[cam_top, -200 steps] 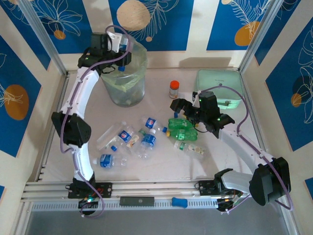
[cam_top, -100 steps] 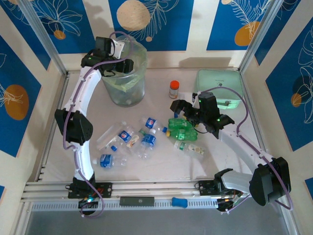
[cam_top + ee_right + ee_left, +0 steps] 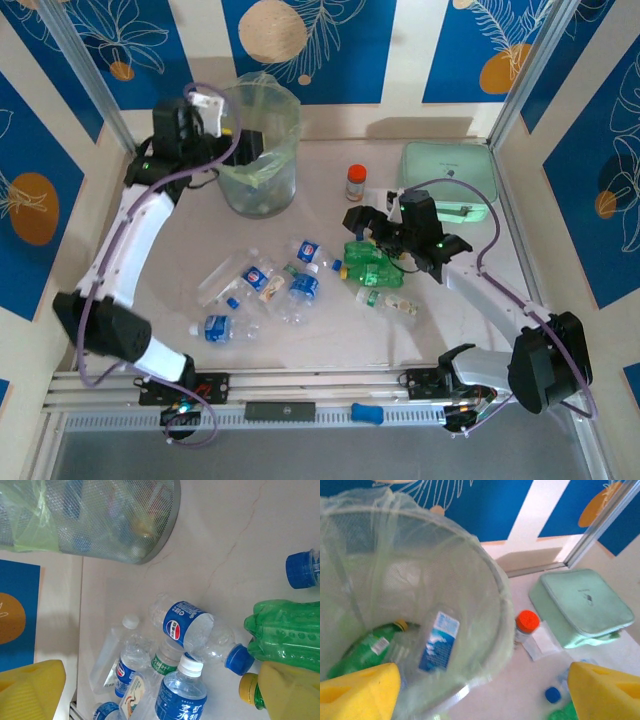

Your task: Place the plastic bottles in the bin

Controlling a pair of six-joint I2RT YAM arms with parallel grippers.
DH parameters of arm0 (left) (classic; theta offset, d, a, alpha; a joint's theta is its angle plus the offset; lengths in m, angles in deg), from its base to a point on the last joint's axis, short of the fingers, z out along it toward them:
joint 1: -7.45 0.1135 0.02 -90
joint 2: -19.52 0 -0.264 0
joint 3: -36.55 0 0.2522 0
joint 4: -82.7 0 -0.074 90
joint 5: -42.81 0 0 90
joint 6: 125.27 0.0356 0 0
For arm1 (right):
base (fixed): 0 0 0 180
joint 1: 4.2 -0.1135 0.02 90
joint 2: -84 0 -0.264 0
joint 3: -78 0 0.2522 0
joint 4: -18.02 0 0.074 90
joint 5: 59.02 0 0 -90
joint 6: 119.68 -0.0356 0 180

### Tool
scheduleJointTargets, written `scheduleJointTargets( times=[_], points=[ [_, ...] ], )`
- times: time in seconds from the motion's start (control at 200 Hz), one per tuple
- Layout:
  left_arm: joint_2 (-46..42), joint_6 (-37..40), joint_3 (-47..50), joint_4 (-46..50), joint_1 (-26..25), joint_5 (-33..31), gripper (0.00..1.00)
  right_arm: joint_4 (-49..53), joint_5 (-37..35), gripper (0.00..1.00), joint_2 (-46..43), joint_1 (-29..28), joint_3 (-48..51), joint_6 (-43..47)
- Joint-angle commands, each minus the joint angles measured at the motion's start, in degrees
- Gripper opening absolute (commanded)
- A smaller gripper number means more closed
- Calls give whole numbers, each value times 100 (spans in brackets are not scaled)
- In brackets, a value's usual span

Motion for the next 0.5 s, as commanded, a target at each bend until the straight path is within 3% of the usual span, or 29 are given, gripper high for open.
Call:
scheduleJointTargets(
  times=[0.0,0.185,0.295,0.495],
  points=[
    [-746,-546,1114,-801,-3,-30,89,-229,120,99,137,-69,53,-40],
    [-1827,-725,2507,-289,3,-386,100,-359,215,99,500,-142,-74,-85],
    [-2229,-652,3070,311,3,-772,100,-399,273,99,750,-207,-196,-107],
    [-2915,-1219,4482,594,2,-1146,99,-464,301,99,972,-297,-313,-116]
  ],
)
